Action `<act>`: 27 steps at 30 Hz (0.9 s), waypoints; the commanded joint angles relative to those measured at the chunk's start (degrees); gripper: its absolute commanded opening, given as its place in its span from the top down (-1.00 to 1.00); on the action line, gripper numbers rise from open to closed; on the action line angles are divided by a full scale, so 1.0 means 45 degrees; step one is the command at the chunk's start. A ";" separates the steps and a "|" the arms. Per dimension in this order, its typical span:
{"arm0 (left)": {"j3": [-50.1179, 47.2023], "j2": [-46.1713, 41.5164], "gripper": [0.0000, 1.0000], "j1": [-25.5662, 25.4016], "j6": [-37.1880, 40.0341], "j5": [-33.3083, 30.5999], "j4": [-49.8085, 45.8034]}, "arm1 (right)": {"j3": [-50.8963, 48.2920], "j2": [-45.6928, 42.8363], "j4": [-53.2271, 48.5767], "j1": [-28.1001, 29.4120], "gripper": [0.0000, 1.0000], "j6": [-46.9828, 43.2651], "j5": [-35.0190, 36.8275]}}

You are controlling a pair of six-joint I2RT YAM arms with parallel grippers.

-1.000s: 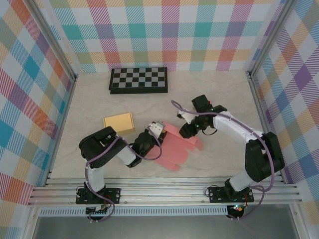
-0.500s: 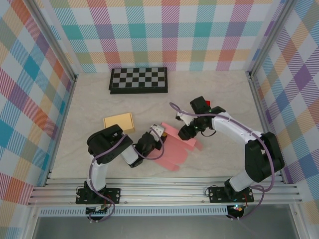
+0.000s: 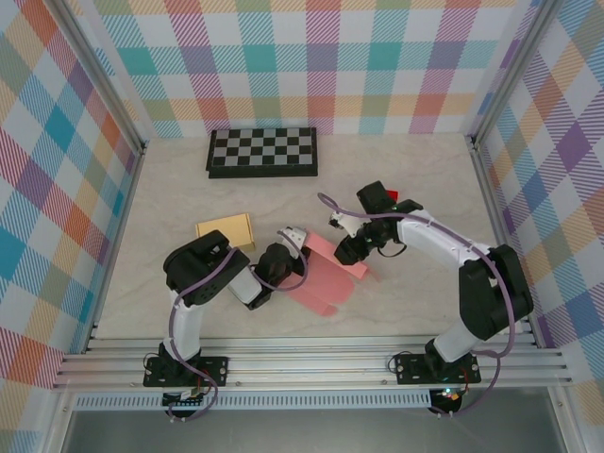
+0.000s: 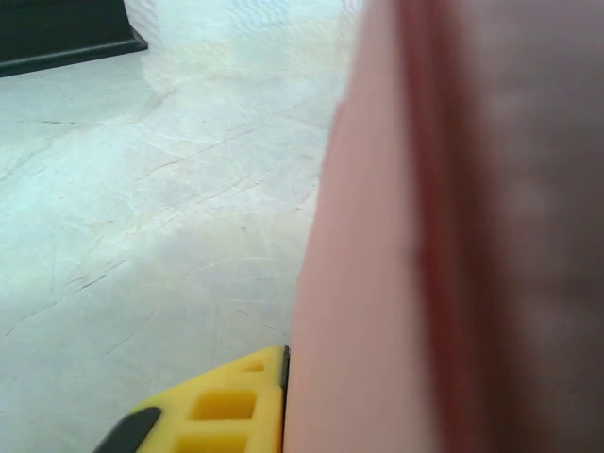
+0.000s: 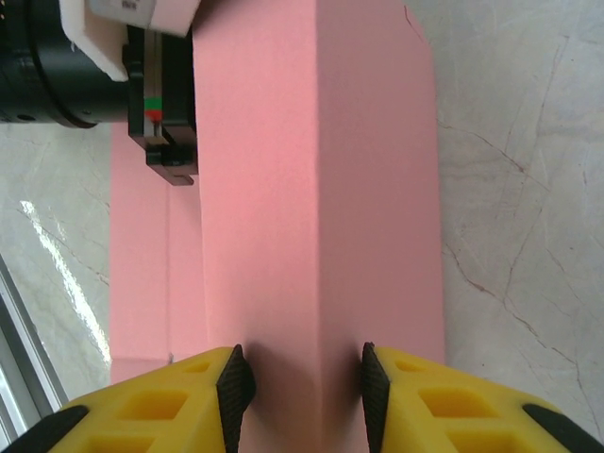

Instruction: Fold the paper box

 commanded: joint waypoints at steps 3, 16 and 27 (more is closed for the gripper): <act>0.0173 -0.0181 1.00 0.0259 -0.1194 0.0308 0.0677 | 0.0370 0.0513 -0.0649 -0.0076 0.23 0.0086 -0.0039; 0.0678 -0.1335 1.00 0.0826 -0.1643 0.1979 -0.3044 | 0.0744 0.0830 -0.0351 -0.0414 0.20 0.1047 -0.0541; 0.0660 -0.1214 0.31 0.1643 -0.2082 0.3833 -0.2239 | 0.0987 0.1601 -0.0474 -0.0524 0.24 0.1046 -0.0973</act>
